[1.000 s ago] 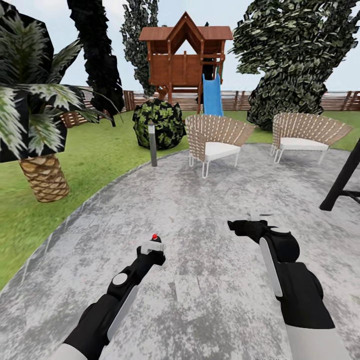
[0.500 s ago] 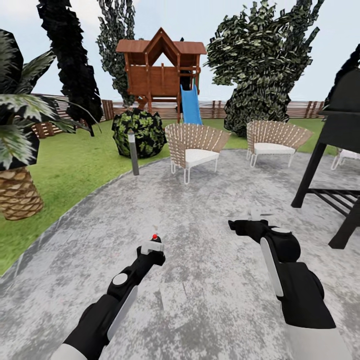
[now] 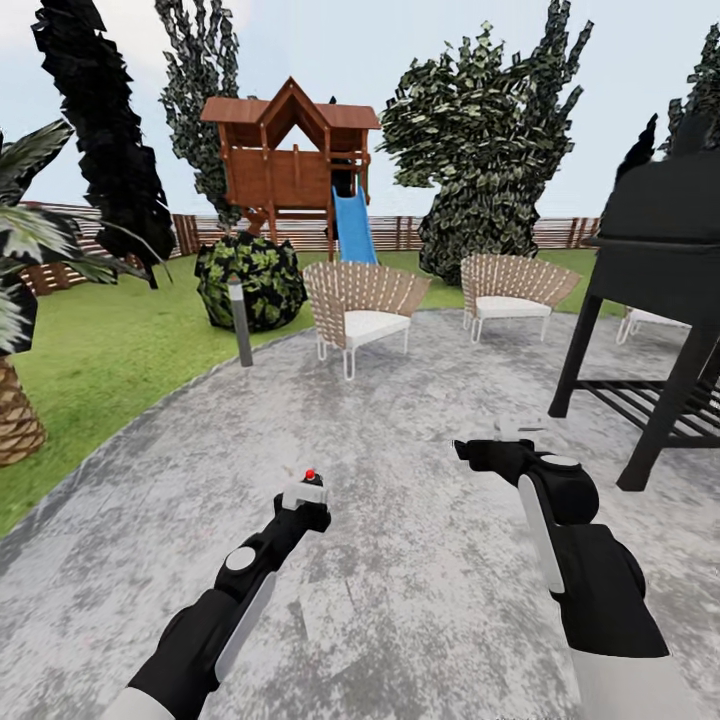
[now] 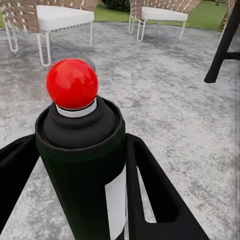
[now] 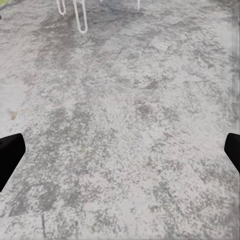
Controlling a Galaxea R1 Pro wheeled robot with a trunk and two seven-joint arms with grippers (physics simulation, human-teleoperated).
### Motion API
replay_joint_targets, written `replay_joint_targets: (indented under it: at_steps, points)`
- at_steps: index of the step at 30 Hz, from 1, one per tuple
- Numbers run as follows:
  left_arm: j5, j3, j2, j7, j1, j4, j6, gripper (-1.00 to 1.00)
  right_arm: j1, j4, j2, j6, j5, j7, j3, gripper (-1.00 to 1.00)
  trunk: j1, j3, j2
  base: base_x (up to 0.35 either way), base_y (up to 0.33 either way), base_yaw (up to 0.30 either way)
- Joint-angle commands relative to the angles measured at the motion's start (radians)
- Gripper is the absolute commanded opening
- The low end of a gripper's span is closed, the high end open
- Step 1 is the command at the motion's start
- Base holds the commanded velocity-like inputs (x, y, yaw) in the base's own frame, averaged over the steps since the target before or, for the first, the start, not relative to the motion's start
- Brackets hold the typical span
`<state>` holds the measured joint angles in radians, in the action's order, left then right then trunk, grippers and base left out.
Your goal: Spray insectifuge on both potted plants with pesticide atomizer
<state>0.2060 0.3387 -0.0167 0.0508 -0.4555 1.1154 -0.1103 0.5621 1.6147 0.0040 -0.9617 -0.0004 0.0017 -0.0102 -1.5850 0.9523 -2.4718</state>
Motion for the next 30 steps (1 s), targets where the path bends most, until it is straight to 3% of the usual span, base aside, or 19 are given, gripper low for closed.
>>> replay_joint_targets:
  at_steps: [1, 7, 12, 22, 30]
  points:
    - [0.010, -0.001, 0.000, 0.003, 0.000, 0.000, -0.006, -1.00, 0.001, 0.001, 0.000, -0.004, 0.000, 0.001, 0.000, 1.00, 0.004, -0.002, 0.007, 0.000, 0.000, -0.238]
    - [0.006, 0.001, 0.001, 0.001, 0.000, -0.005, 0.006, -1.00, 0.001, 0.001, 0.001, -0.005, 0.000, 0.000, 0.001, 1.00, 0.008, -0.005, 0.014, 0.001, 0.000, -0.260]
    - [0.006, 0.052, -0.001, -0.016, 0.000, -0.056, 0.075, -1.00, 0.001, 0.001, 0.000, -0.006, 0.000, 0.000, 0.001, 1.00, 0.008, -0.005, 0.014, 0.012, 0.000, -0.273]
    - [0.002, 0.060, -0.012, -0.018, 0.000, -0.064, 0.080, -1.00, 0.002, 0.001, 0.001, -0.008, 0.000, 0.001, 0.001, 1.00, 0.008, -0.005, 0.014, 0.001, 0.000, -0.275]
    - [0.013, 0.056, -0.014, 0.044, 0.000, -0.056, 0.067, -1.00, 0.002, 0.001, -0.007, -0.001, 0.000, 0.001, 0.001, 1.00, 0.008, -0.004, 0.014, 0.000, 0.000, -0.275]
